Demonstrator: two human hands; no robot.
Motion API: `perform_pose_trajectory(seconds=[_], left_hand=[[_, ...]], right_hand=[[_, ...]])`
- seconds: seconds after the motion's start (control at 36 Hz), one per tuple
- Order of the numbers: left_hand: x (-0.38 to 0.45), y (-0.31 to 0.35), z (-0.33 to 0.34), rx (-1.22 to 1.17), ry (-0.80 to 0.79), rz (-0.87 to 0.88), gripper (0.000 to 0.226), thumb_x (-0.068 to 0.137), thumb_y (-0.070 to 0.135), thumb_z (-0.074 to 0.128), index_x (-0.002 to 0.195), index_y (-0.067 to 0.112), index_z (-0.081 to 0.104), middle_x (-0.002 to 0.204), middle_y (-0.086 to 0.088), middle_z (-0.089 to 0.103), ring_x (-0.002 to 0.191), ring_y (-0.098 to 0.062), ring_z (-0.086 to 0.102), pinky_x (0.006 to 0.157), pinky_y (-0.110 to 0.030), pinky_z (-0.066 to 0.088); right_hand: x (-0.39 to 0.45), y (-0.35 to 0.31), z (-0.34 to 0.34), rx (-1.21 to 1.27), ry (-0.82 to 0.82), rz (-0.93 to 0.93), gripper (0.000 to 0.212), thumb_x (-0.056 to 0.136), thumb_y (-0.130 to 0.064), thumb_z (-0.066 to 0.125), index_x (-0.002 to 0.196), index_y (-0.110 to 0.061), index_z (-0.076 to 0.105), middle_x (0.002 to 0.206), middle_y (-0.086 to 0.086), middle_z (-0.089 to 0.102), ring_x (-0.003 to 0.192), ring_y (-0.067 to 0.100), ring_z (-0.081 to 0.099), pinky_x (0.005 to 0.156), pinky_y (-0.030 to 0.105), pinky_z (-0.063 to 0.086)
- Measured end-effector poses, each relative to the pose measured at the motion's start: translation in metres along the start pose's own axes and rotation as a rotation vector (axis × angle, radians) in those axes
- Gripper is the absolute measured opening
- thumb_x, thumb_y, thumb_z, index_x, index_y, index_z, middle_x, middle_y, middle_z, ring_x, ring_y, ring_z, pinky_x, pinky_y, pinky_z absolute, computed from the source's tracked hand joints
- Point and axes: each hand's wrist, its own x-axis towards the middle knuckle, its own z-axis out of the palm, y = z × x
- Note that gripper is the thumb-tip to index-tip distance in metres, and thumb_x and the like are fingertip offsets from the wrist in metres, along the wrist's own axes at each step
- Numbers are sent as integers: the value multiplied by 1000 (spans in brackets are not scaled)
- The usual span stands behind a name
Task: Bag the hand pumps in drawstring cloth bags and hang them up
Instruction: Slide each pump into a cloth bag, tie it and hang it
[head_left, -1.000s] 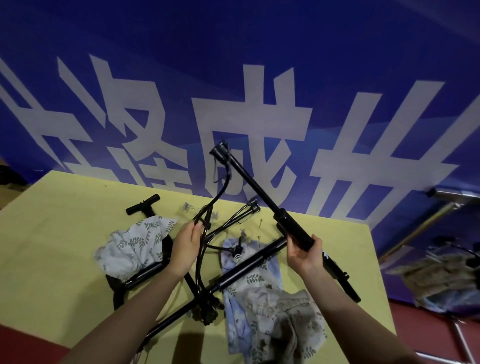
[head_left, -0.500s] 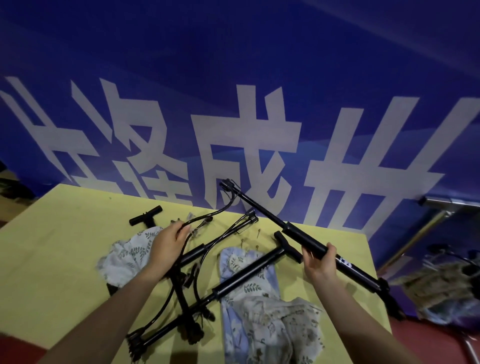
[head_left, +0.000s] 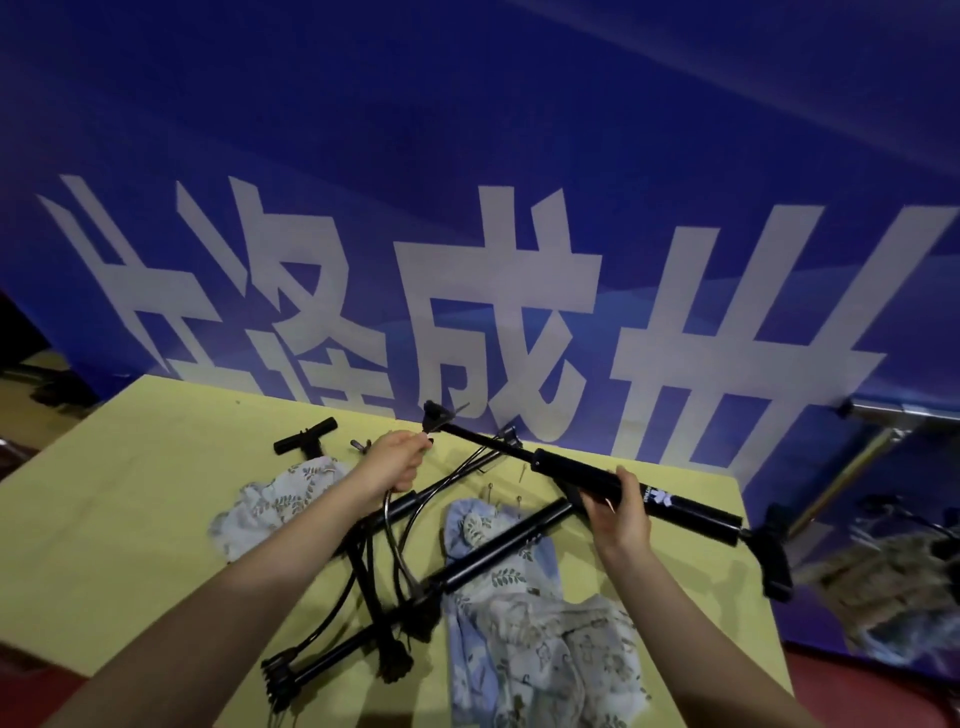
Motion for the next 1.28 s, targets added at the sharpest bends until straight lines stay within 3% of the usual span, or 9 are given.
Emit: perform_pose_trajectory(seconds=[0.22,0.47,0.64,0.78,0.86,0.97,1.03,1.14,1.28], left_hand=[[-14,-21,64,-334,-50,-150,28,105,18,35,81,11,49,65,-4,51,57,-17,47,54,-26,43],[-16,-36,68,-365,-79,-131,25,103,26,42,106,8,59,101,-13,63,82,-23,62,63,-29,54],[-16,-70,20,-311,178,-204,59,98,51,41,144,14,38,132,-18,55,111,-32,58,88,-39,50],[-15,-84,-21,-281,394,-245,59,96,48,48,139,8,44,131,-14,51,119,-32,51,87,-40,46],[-17,-86,-35,-204,438,-249,66,90,55,55,136,8,45,132,-12,54,119,-32,52,86,-43,47],[-25,-87,-37,-251,445,-256,55,89,47,61,124,7,48,124,-10,55,113,-29,54,89,-43,50],[-29,-91,-38,-307,426,-245,41,92,40,60,116,8,51,118,-10,56,112,-28,55,93,-41,50],[-34,-100,-45,-295,415,-228,37,87,41,66,107,11,60,108,-10,63,110,-28,59,98,-45,48],[-39,-93,-40,-319,344,-186,17,92,30,62,86,14,59,86,-5,59,93,-23,57,88,-38,45]], right_hand=[[-15,8,6,-6,-174,22,13,95,-19,57,85,-11,55,96,9,63,117,32,59,103,46,46],[-31,7,3,-262,-286,-4,16,94,-19,58,94,-4,64,105,16,65,112,32,62,101,44,47],[-30,0,-12,-359,-278,-32,15,90,-15,62,91,-2,69,100,17,69,110,34,62,99,45,49],[-32,-3,-17,-430,-283,-61,20,90,-18,63,93,1,68,111,27,66,113,40,61,101,51,47],[-35,-3,-17,-460,-323,-77,51,83,-43,62,104,3,64,117,26,65,109,35,65,100,51,47],[-32,-2,-17,-398,-389,-19,101,72,-76,51,146,-10,32,137,25,51,112,35,63,98,53,49],[-35,-5,-14,-428,-380,-41,88,78,-72,47,139,-8,39,130,23,58,113,36,63,99,53,48],[-39,-16,-10,-519,-229,-180,29,98,-36,51,90,-8,55,84,7,69,98,34,64,87,45,53],[-34,-28,-15,-501,-154,-160,20,96,-24,57,99,-6,49,89,12,58,88,32,67,64,31,59]])
